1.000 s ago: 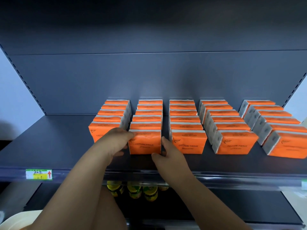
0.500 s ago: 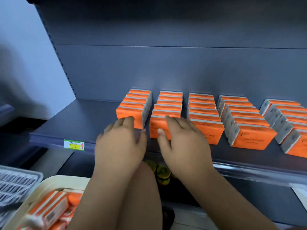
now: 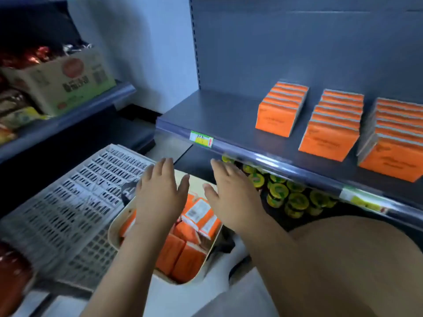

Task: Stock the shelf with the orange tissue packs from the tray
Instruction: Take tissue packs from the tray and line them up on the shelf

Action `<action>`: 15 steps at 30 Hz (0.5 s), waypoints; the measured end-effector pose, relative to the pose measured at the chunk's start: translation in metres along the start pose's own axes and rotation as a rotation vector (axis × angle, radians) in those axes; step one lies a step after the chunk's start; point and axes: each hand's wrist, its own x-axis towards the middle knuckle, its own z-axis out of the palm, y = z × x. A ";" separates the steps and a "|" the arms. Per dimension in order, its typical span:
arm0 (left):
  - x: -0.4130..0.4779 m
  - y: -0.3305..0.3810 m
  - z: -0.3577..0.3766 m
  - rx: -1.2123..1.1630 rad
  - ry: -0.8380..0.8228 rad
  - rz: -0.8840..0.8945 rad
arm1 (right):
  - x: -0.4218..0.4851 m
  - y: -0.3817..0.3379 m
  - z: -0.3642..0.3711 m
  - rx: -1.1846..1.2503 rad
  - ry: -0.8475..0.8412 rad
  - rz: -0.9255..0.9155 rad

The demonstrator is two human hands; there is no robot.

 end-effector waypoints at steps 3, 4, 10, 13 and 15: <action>-0.015 -0.026 0.018 -0.040 -0.091 -0.060 | -0.014 0.012 0.036 -0.090 -0.187 -0.011; -0.020 -0.031 0.025 -0.056 -0.127 -0.073 | -0.018 0.016 0.044 -0.110 -0.224 -0.001; -0.049 -0.054 0.080 -0.061 -0.379 -0.129 | -0.030 0.024 0.076 -0.054 -0.310 0.086; -0.057 -0.064 0.100 -0.053 -0.481 -0.190 | -0.027 0.019 0.091 0.011 -0.342 0.115; -0.060 -0.068 0.109 -0.060 -0.514 -0.225 | -0.024 0.018 0.104 0.048 -0.364 0.139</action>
